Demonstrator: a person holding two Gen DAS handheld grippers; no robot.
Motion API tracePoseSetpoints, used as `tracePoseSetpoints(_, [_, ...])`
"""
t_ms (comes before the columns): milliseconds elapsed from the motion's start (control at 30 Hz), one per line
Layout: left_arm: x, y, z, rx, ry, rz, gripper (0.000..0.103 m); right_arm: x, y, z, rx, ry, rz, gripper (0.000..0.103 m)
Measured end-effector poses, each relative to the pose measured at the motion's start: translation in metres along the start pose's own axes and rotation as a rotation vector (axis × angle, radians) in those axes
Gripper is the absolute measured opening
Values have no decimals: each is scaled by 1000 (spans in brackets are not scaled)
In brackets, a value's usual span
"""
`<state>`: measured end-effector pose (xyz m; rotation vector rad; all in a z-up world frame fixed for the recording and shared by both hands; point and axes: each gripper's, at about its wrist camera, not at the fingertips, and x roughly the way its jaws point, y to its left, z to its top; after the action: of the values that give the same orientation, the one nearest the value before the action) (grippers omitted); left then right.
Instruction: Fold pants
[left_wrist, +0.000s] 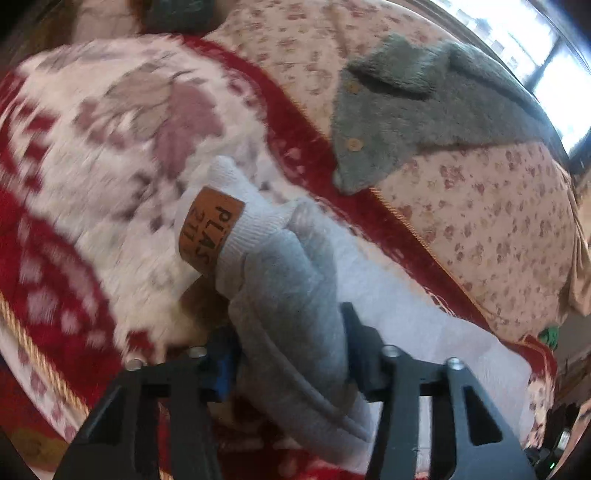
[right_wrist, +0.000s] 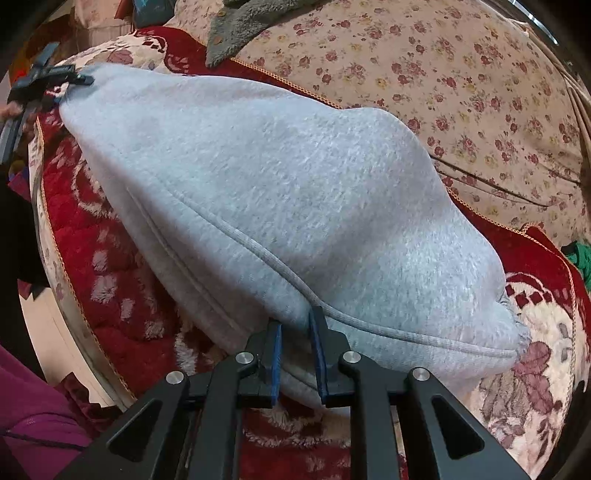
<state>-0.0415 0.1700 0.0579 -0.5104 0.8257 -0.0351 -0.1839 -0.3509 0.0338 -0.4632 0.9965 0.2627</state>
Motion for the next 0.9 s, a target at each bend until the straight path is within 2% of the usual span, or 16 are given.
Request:
tracePoseSetpoints(100, [2, -12, 13, 43, 16, -26, 46, 1, -10, 5, 43, 19, 0, 15])
tracePoseSetpoints(233, [3, -13, 29, -18, 48, -109, 46, -5, -20, 10, 69, 0, -32, 13])
tracePoseSetpoints(300, [3, -15, 26, -22, 47, -131, 46, -11, -26, 11, 84, -15, -48, 13])
tracePoseSetpoints(367, [6, -15, 19, -3, 59, -120, 46, -17, -32, 10, 97, -25, -53, 13])
tracePoseSetpoints(467, [18, 1, -1, -21, 110, -54, 46, -21, -33, 3, 115, -12, -50, 13])
tracePoseSetpoints(500, [21, 7, -6, -28, 126, -38, 41, -19, -32, -2, 118, 1, -46, 13])
tracePoseSetpoints(600, [23, 21, -16, -46, 128, -49, 41, -7, -29, -17, 140, 42, -31, 12])
tracePoseSetpoints(667, [20, 17, -16, -33, 122, -44, 45, -8, -34, -24, 203, 13, 7, 12])
tracePoseSetpoints(700, [17, 14, -16, -25, 120, -32, 55, -11, -41, -28, 262, -11, 45, 14])
tracePoseSetpoints(733, [13, 11, -16, -14, 116, -6, 76, -15, -48, -31, 312, -30, 83, 15])
tracePoseSetpoints(767, [7, 8, -18, 4, 96, 35, 82, -21, -56, -35, 373, -59, 124, 15])
tracePoseSetpoints(833, [-13, 1, -20, 50, 14, 105, 83, -31, -73, -46, 475, -105, 171, 20])
tracePoseSetpoints(900, [-32, -9, -23, 97, -67, 169, 83, -36, -90, -60, 566, -124, 195, 45])
